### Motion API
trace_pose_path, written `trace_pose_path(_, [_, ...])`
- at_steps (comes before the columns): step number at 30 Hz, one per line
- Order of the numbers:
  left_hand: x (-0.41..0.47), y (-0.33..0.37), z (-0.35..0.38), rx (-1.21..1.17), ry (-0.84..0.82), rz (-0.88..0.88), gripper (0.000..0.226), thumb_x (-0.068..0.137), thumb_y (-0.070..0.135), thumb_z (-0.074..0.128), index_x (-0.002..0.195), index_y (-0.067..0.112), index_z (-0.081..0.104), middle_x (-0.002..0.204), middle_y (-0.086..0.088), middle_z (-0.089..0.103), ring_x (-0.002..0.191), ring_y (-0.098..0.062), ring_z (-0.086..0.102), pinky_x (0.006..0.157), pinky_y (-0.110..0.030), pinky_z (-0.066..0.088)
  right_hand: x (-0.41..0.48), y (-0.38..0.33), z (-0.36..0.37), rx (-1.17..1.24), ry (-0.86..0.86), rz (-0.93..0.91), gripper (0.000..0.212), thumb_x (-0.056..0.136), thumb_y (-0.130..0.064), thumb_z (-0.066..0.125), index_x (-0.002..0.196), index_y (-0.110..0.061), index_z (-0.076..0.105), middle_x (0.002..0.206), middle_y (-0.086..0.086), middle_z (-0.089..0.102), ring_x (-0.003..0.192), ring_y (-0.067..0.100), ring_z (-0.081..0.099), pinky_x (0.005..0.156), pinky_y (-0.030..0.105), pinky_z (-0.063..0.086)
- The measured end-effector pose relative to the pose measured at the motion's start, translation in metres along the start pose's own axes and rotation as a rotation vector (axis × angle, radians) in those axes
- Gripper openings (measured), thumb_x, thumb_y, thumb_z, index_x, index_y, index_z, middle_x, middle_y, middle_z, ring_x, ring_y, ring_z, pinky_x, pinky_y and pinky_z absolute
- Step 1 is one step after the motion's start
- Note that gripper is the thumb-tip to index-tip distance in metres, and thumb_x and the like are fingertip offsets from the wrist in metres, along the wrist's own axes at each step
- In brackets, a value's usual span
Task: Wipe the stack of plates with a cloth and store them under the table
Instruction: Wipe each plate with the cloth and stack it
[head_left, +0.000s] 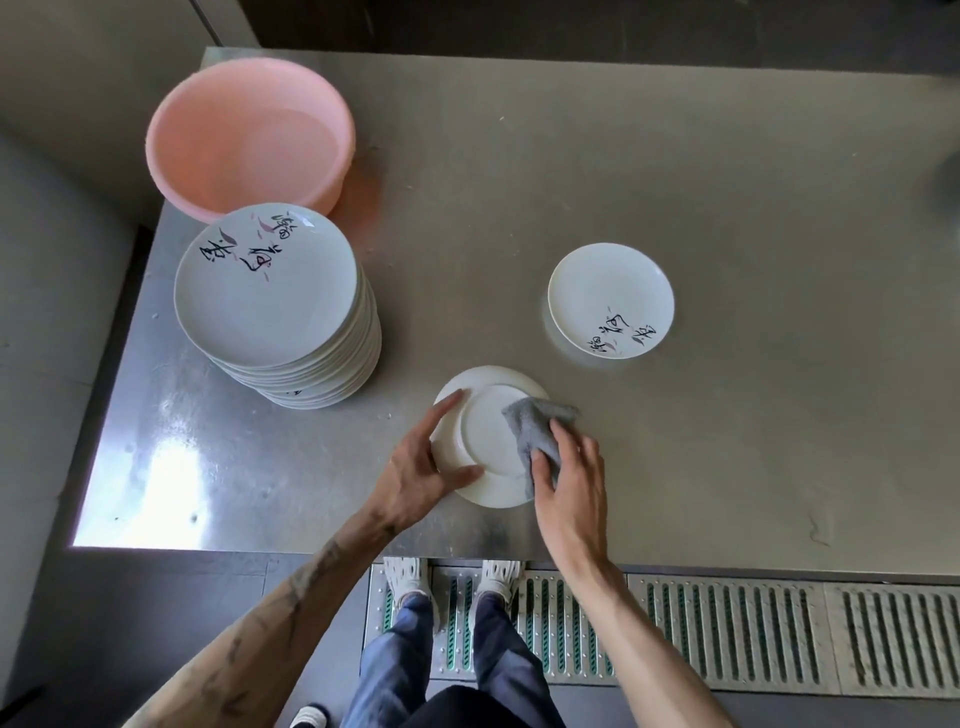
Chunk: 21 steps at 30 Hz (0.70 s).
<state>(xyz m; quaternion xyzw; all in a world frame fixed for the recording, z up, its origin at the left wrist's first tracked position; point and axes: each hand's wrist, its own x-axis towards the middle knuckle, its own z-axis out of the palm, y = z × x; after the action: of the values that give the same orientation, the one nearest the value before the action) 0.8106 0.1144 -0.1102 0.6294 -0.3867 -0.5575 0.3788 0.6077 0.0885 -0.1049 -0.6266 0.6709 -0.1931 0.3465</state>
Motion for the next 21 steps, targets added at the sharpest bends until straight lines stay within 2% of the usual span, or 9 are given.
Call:
trace_pose_path(2, [0.001, 0.001, -0.006, 0.055, -0.004, -0.01, 0.086, 0.073, 0.028, 0.087, 0.147, 0.044, 0.046, 0.145, 0.012, 0.05, 0.121, -0.02, 0.058, 0.09, -0.043, 0.061, 0.016, 0.003, -0.007, -0.022, -0.053, -0.003, 0.043, 0.101, -0.021, 0.06, 0.144, -0.017, 0.055, 0.135, 0.004, 0.054, 0.123, 0.023, 0.054, 0.104, 0.031, 0.044])
trace_pose_path(5, [0.002, 0.004, 0.001, 0.028, 0.052, -0.015, 0.086, 0.069, 0.028, 0.089, 0.144, 0.044, 0.05, 0.134, 0.029, 0.055, 0.11, 0.0, 0.06, 0.089, -0.046, 0.062, 0.009, -0.002, -0.005, -0.019, -0.02, 0.018, 0.041, 0.101, -0.021, 0.062, 0.141, -0.016, 0.059, 0.129, 0.004, 0.053, 0.119, 0.024, 0.056, 0.103, 0.036, 0.048])
trace_pose_path(7, [0.001, 0.003, 0.012, -0.007, 0.101, 0.003, 0.088, 0.068, 0.026, 0.091, 0.145, 0.043, 0.05, 0.128, 0.035, 0.058, 0.104, 0.001, 0.063, 0.087, -0.044, 0.062, -0.011, -0.006, 0.004, 0.016, 0.041, 0.049, 0.039, 0.099, -0.022, 0.064, 0.137, -0.015, 0.06, 0.126, 0.003, 0.052, 0.116, 0.025, 0.059, 0.101, 0.038, 0.05])
trace_pose_path(10, [-0.001, -0.002, 0.023, -0.038, 0.133, 0.01, 0.094, 0.072, 0.021, 0.094, 0.149, 0.042, 0.045, 0.137, 0.016, 0.061, 0.117, -0.012, 0.063, 0.093, -0.037, 0.058, -0.02, -0.004, 0.008, 0.019, 0.048, 0.029, 0.042, 0.1, -0.02, 0.063, 0.141, -0.013, 0.057, 0.133, 0.005, 0.052, 0.122, 0.026, 0.056, 0.105, 0.04, 0.048])
trace_pose_path(12, [0.001, -0.001, 0.02, -0.076, 0.134, -0.023, 0.084, 0.079, 0.023, 0.09, 0.148, 0.044, 0.047, 0.122, 0.001, 0.069, 0.096, -0.01, 0.069, 0.078, -0.029, 0.059, -0.004, -0.001, 0.001, 0.002, 0.034, 0.014, 0.043, 0.101, -0.017, 0.06, 0.143, -0.01, 0.056, 0.135, 0.01, 0.053, 0.126, 0.029, 0.053, 0.108, 0.042, 0.045])
trace_pose_path(14, [0.004, 0.001, 0.011, -0.087, 0.159, -0.039, 0.068, 0.087, 0.027, 0.082, 0.144, 0.046, 0.051, 0.097, -0.001, 0.071, 0.067, -0.011, 0.062, 0.057, -0.027, 0.055, 0.013, -0.002, -0.007, -0.05, 0.001, 0.013, 0.044, 0.101, -0.02, 0.061, 0.143, -0.01, 0.056, 0.135, 0.013, 0.055, 0.124, 0.031, 0.052, 0.107, 0.043, 0.043])
trace_pose_path(15, [0.006, 0.002, 0.008, -0.073, 0.17, -0.032, 0.064, 0.089, 0.027, 0.08, 0.144, 0.045, 0.052, 0.099, -0.001, 0.07, 0.064, -0.013, 0.059, 0.053, -0.03, 0.055, 0.016, -0.004, -0.008, -0.081, -0.007, 0.011, 0.044, 0.101, -0.022, 0.061, 0.143, -0.011, 0.057, 0.133, 0.012, 0.056, 0.121, 0.03, 0.051, 0.105, 0.043, 0.044])
trace_pose_path(18, [0.006, 0.004, 0.008, -0.037, 0.18, 0.016, 0.064, 0.088, 0.026, 0.079, 0.144, 0.041, 0.052, 0.127, 0.006, 0.06, 0.069, -0.009, 0.062, 0.054, -0.042, 0.06, -0.005, -0.012, 0.003, -0.018, 0.008, 0.034, 0.044, 0.1, -0.024, 0.062, 0.142, -0.014, 0.056, 0.133, 0.007, 0.054, 0.119, 0.024, 0.05, 0.104, 0.041, 0.047])
trace_pose_path(21, [0.001, 0.0, 0.011, -0.059, 0.158, 0.004, 0.071, 0.084, 0.021, 0.082, 0.144, 0.042, 0.05, 0.123, 0.0, 0.063, 0.078, -0.005, 0.065, 0.061, -0.043, 0.063, -0.024, -0.013, 0.012, 0.018, 0.041, 0.028, 0.046, 0.098, -0.024, 0.066, 0.142, -0.014, 0.056, 0.132, 0.004, 0.052, 0.12, 0.022, 0.052, 0.104, 0.038, 0.048])
